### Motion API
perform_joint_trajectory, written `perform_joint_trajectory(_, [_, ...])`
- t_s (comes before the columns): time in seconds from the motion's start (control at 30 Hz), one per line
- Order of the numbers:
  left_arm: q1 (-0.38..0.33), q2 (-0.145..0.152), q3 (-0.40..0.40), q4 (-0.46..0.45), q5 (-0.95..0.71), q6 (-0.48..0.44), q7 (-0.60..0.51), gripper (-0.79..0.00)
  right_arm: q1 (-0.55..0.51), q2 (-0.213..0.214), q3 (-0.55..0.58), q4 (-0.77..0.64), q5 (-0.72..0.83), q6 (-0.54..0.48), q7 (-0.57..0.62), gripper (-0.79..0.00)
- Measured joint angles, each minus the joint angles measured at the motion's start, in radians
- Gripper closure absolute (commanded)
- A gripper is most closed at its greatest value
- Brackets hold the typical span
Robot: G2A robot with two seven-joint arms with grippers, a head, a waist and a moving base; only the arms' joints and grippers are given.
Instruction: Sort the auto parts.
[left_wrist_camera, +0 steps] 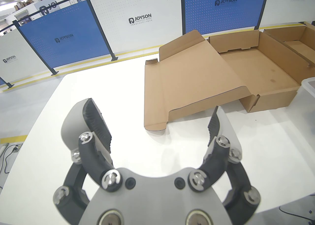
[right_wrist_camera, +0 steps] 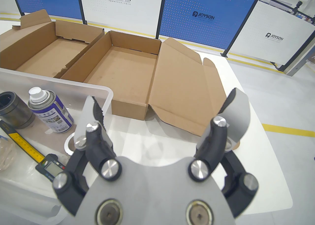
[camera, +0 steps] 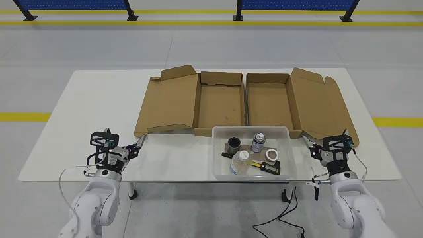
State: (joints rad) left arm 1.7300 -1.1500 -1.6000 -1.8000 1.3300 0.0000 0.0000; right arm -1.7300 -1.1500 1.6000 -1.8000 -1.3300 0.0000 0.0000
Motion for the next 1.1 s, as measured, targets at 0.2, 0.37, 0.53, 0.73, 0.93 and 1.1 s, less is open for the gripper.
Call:
perform_joint_trajectory(0.2, [0.000, 0.000, 0.000, 0.000, 0.000, 0.000, 0.000, -0.785, 0.000, 0.000, 0.000, 0.000, 0.000, 0.000, 0.000, -0.785])
perform_joint_trajectory(0.37, [0.000, 0.000, 0.000, 0.000, 0.000, 0.000, 0.000, -0.785, 0.000, 0.000, 0.000, 0.000, 0.000, 0.000, 0.000, -0.785])
perform_joint_trajectory(0.53, [-0.016, 0.001, 0.010, -0.011, 0.021, -0.024, 0.001, -0.785, 0.000, 0.000, 0.000, 0.000, 0.000, 0.000, 0.000, -0.785])
perform_joint_trajectory(0.73, [-0.103, 0.000, 0.048, -0.039, 0.026, -0.114, -0.009, -0.785, 0.000, 0.000, 0.000, 0.000, 0.000, 0.000, 0.000, -0.785])
perform_joint_trajectory(0.93, [-0.190, -0.003, 0.125, -0.085, -0.029, -0.255, -0.080, -0.785, 0.000, 0.000, 0.000, 0.000, 0.000, 0.000, 0.000, -0.785])
perform_joint_trajectory(1.1, [-0.252, -0.010, 0.207, -0.109, -0.140, -0.363, -0.173, -0.785, 0.000, 0.000, 0.000, 0.000, 0.000, 0.000, 0.000, -0.785])
